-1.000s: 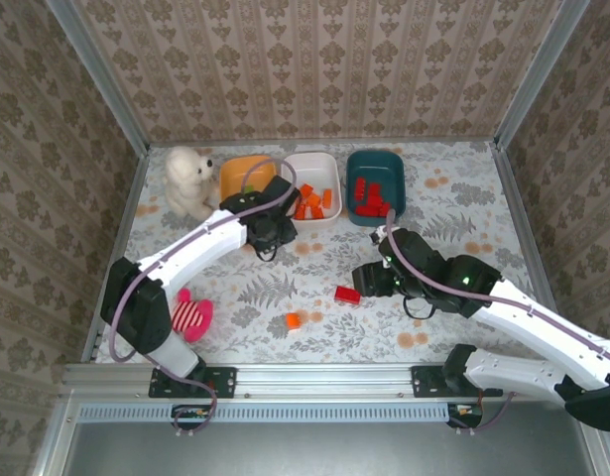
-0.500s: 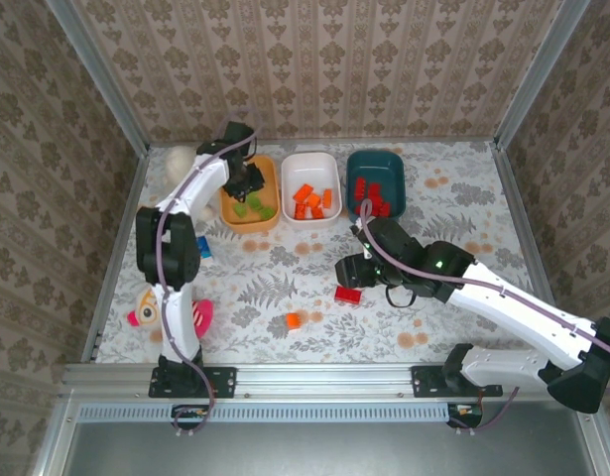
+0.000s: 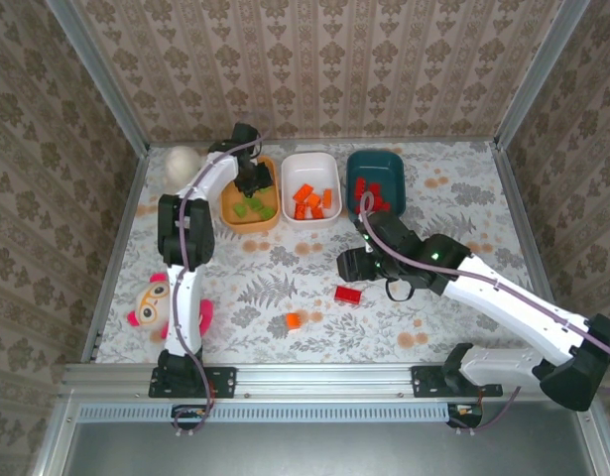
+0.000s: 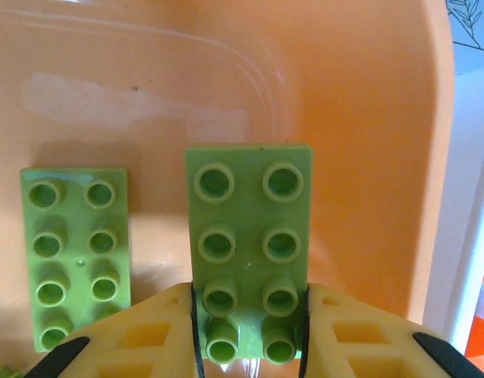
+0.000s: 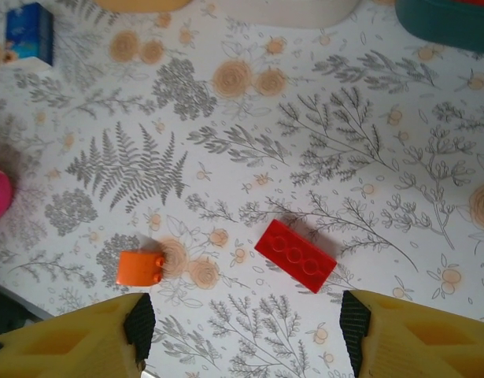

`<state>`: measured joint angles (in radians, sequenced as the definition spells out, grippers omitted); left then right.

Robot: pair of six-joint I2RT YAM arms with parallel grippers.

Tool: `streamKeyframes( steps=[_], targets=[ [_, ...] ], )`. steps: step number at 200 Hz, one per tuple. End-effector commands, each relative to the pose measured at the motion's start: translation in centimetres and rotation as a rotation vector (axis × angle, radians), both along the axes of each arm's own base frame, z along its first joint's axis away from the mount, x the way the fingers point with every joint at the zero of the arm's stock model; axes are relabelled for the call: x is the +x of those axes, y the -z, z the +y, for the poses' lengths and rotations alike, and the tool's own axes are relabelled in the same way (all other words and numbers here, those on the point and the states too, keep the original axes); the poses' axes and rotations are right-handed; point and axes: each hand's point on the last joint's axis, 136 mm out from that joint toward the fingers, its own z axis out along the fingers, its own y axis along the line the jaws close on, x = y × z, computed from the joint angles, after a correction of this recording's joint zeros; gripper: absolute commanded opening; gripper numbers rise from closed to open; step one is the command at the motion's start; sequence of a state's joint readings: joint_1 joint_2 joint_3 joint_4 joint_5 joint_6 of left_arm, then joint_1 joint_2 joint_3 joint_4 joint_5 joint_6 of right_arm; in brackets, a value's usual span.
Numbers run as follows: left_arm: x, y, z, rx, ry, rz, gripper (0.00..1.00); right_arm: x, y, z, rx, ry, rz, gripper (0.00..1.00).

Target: Sort the legos into containers by color

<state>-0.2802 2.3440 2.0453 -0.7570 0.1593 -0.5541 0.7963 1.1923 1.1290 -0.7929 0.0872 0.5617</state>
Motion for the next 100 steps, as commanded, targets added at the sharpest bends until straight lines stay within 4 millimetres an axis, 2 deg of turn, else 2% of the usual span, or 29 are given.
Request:
streamKeyframes(
  steps=[1, 29, 51, 74, 77, 100],
  targets=[
    [-0.3, -0.3, 0.0, -0.032, -0.001, 0.003, 0.33, -0.7, 1.6, 0.1, -0.025, 0.004, 0.098, 0.68],
    [-0.7, 0.1, -0.6, -0.058, 0.021, 0.026, 0.42, -0.5, 2.7, 0.6, -0.035, 0.006, 0.136, 0.69],
    [-1.0, -0.5, -0.3, -0.050, 0.017, 0.031, 0.51, -0.2, 3.4, 0.4, -0.079, 0.027, 0.164, 0.69],
    [-1.2, -2.5, -0.2, -0.051, 0.017, 0.005, 0.61, 0.0, 4.4, 0.2, -0.123, 0.062, 0.207, 0.73],
    [-1.2, -2.8, -0.1, -0.051, 0.017, -0.003, 0.62, 0.0, 5.3, 0.2, -0.145, 0.068, 0.230, 0.74],
    [-1.2, -6.1, 0.1, -0.064, 0.005, -0.066, 0.67, -0.7, 7.8, -0.4, -0.205, 0.136, 0.336, 0.83]
  ],
)
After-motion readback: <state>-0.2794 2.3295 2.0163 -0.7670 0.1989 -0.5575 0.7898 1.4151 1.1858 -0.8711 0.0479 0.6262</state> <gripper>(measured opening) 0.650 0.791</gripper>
